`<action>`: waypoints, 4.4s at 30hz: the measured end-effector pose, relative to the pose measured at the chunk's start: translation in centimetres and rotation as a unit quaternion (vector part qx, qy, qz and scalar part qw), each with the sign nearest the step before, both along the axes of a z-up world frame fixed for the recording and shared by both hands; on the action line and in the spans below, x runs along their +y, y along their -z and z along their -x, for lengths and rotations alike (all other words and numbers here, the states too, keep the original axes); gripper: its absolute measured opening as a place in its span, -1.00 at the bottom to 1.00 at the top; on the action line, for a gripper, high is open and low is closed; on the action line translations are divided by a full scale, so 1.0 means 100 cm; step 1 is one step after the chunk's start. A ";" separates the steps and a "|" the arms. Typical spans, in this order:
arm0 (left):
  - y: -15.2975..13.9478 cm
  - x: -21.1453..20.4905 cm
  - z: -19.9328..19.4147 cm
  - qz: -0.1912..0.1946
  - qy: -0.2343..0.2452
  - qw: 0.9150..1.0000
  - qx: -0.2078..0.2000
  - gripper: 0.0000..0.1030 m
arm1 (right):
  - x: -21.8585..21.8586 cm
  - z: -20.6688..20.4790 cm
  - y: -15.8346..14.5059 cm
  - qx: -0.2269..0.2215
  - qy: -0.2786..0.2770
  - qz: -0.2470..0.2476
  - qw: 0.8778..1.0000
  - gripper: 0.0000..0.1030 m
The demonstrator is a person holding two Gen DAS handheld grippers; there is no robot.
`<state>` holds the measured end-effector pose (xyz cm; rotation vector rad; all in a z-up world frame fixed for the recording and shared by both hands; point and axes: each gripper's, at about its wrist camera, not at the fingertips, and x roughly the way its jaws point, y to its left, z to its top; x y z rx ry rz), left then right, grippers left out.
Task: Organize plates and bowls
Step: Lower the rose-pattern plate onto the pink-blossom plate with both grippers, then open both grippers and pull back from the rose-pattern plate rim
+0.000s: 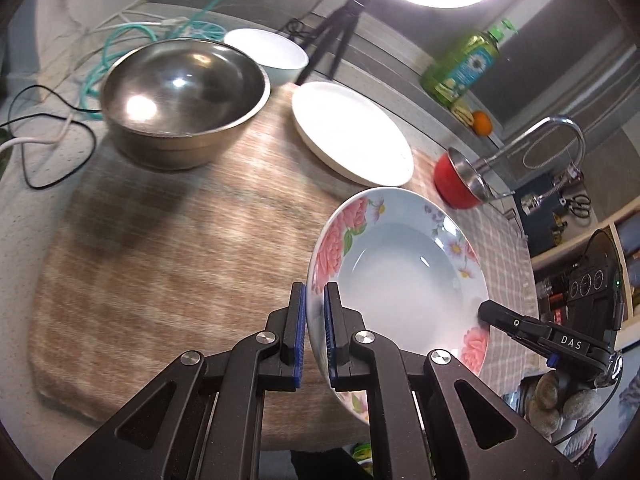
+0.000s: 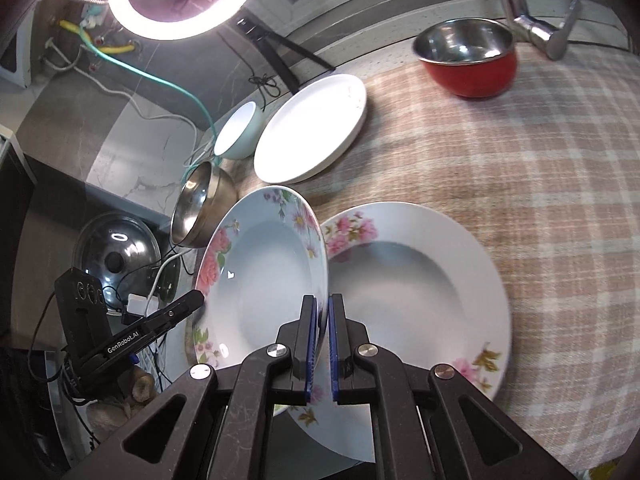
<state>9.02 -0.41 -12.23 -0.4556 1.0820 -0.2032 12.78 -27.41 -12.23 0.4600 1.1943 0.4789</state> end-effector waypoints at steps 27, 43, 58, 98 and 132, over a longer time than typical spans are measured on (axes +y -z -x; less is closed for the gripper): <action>0.019 -0.066 -0.011 -0.014 0.064 0.997 0.028 -0.87 | -0.074 0.021 0.024 0.021 0.060 0.003 0.998 -0.89; 0.026 -0.068 -0.011 -0.021 0.063 0.997 0.037 -0.87 | -0.071 0.023 0.034 0.032 0.057 0.004 0.998 -0.89; 0.031 -0.068 -0.013 -0.019 0.070 0.997 0.041 -0.87 | -0.068 0.018 0.041 0.039 0.058 0.015 0.997 -0.89; 0.027 -0.059 -0.012 -0.013 0.071 0.997 0.042 -0.80 | -0.058 0.023 0.036 0.026 0.050 0.057 0.997 -0.67; -0.005 -0.015 -0.024 -0.007 -0.014 1.000 0.007 -0.80 | -0.061 -0.023 -0.040 -0.067 0.036 0.076 0.994 -0.41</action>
